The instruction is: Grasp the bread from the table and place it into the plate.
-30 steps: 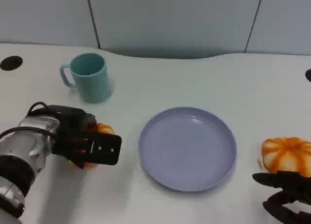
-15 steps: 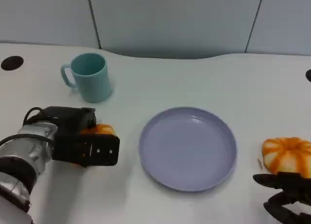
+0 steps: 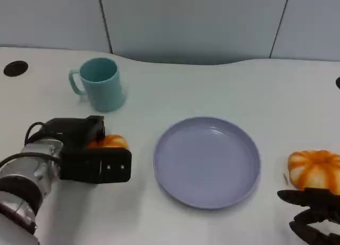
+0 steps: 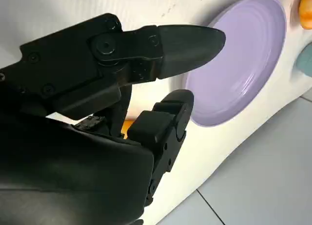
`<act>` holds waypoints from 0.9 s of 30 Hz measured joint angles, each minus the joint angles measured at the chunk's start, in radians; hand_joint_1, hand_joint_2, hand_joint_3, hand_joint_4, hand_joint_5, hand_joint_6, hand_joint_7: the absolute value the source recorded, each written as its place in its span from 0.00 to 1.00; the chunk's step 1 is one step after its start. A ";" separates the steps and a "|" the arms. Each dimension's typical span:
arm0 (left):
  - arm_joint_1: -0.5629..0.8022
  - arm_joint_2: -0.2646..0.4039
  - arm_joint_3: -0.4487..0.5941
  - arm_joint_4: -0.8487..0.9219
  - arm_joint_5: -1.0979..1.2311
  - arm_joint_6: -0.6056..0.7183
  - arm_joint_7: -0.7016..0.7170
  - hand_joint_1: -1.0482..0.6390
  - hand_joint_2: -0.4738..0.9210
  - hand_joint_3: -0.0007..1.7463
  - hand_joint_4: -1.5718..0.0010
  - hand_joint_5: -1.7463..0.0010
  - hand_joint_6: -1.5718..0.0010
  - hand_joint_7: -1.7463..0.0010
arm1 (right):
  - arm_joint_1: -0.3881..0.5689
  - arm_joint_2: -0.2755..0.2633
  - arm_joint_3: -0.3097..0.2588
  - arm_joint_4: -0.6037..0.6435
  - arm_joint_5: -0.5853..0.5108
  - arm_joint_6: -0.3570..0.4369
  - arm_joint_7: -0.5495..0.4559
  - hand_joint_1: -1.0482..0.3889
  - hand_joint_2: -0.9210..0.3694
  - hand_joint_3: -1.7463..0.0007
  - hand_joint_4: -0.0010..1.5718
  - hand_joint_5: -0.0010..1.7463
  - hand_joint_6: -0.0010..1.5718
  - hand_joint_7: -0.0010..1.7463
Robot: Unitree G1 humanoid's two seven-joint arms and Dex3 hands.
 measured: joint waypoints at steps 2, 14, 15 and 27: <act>0.000 0.000 0.004 0.002 -0.004 -0.005 0.000 0.49 0.96 0.01 0.49 0.00 0.60 0.00 | 0.000 0.000 0.000 0.000 0.000 -0.001 0.000 0.53 0.00 0.77 0.34 0.43 0.47 0.00; 0.046 -0.002 0.115 -0.006 -0.128 -0.055 0.029 0.53 0.99 0.02 0.52 0.00 0.64 0.00 | -0.002 0.000 -0.001 0.000 0.000 -0.001 0.000 0.52 0.00 0.76 0.34 0.44 0.47 0.00; 0.050 -0.004 0.127 -0.013 -0.146 -0.057 0.021 0.52 0.99 0.02 0.51 0.00 0.63 0.00 | -0.003 0.000 -0.001 0.000 0.000 -0.001 0.000 0.52 0.00 0.76 0.34 0.44 0.47 0.00; 0.086 0.046 0.297 -0.221 -0.344 -0.186 -0.103 0.50 0.97 0.01 0.43 0.00 0.56 0.00 | -0.011 0.006 0.004 -0.003 -0.001 0.034 0.000 0.53 0.00 0.77 0.35 0.45 0.48 0.00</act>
